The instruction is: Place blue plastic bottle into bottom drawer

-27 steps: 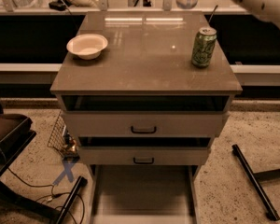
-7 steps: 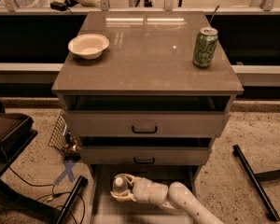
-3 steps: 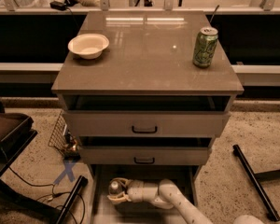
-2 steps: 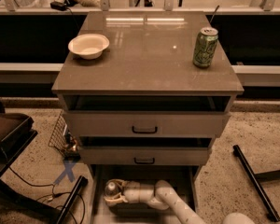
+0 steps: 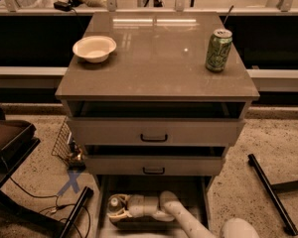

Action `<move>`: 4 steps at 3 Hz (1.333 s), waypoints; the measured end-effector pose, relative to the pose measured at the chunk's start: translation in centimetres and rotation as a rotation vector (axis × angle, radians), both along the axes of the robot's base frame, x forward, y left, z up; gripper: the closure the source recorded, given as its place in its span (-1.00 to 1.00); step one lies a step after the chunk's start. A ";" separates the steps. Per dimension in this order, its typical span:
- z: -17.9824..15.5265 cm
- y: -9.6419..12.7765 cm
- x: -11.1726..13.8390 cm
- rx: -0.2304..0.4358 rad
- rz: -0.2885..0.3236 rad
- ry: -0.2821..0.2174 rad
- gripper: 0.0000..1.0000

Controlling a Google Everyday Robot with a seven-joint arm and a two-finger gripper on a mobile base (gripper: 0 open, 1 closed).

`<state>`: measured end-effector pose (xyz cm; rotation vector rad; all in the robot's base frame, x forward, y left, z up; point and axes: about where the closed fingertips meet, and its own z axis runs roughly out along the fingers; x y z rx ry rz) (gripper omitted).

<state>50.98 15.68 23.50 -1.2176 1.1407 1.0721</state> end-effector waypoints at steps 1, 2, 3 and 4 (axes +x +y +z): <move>-0.8 0.4 -0.2 -0.068 0.008 -0.017 1.00; -0.7 0.4 -0.2 -0.068 0.008 -0.017 1.00; -0.6 0.4 -0.2 -0.068 0.008 -0.017 0.71; -0.6 0.4 -0.2 -0.068 0.008 -0.017 0.24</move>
Offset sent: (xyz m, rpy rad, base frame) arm -0.0036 -0.0163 -0.0125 -0.2671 -0.0496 -0.0561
